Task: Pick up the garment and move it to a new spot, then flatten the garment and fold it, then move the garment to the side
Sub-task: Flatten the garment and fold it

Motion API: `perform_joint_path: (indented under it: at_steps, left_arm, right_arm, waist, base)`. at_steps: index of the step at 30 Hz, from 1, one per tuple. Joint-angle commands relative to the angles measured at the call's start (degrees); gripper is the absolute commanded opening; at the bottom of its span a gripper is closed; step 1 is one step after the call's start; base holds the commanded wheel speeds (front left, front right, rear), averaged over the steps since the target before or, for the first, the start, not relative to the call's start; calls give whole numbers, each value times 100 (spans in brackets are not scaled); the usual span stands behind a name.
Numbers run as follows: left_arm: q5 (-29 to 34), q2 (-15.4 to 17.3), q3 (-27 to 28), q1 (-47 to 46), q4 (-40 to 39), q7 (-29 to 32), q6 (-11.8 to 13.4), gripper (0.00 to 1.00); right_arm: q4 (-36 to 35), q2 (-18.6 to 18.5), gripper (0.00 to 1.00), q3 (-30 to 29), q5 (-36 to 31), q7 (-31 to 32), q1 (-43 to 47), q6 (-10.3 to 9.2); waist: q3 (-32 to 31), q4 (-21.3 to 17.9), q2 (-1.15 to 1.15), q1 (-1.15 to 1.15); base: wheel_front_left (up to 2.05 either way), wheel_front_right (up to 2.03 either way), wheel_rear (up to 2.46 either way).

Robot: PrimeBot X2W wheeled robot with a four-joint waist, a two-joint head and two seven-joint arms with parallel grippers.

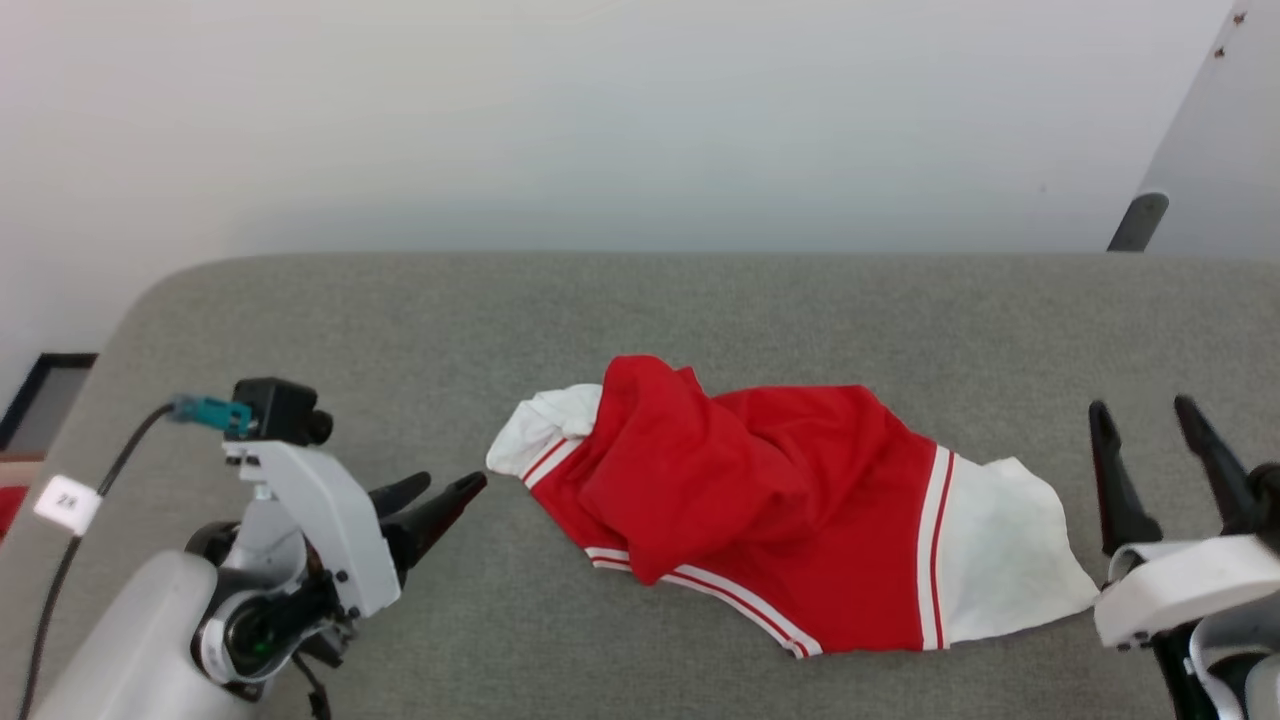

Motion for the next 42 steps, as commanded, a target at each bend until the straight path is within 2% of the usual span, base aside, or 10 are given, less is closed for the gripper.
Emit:
perform_joint_path:
  at_steps: [1, 9, 16, 33, 34, 35, 36, 42]
  left_arm:
    - [-21, -39, -13, -91, 4, 22, -24, 100]
    - [-348, -239, -127, -550, 385, 668, 109, 100]
    - [-411, -348, -255, -927, 805, 1056, 199, 100]
    - [-141, -506, -501, -1322, 1911, 881, 47, 100]
    - [-202, -561, -496, -1316, 1977, 938, 39, 75]
    - [-260, -612, -487, -1317, 2028, 973, 29, 8]
    - [-313, -641, -467, -1333, 2059, 981, 17, 0]
    - [-530, -711, -311, -1438, 2187, 1013, 79, 0]
  right_arm:
    - [-51, -32, 100, 12, 24, 15, -96, -4]
    - [-335, -151, 100, 5, 31, 79, -446, -4]
    - [-423, -148, 100, 31, 10, 38, -660, -4]
    - [-394, -118, 100, 6, 69, -42, -864, -4]
    - [-395, -113, 100, 7, 66, -48, -871, -4]
    - [-401, -117, 100, 5, 47, -56, -877, -5]
    - [-396, -127, 100, 3, 30, -66, -883, -5]
    - [-315, -164, 100, -46, 3, -108, -885, -4]
  waist:
    - [162, -82, 0, 0]
    - [1003, -285, 0, 0]
    - [1440, -467, 0, 0]
    - [1766, -646, 0, 0]
    - [1766, -645, 0, 0]
    - [1765, -643, 0, 0]
    - [1762, -641, 0, 0]
    - [1663, -582, 0, 0]
  base:
    - [0, 0, 0]
    - [0, 0, 0]
    - [0, 0, 0]
    - [0, 0, 0]
    - [0, 0, 0]
    - [0, 0, 0]
    - [0, 0, 0]
    - [0, 0, 0]
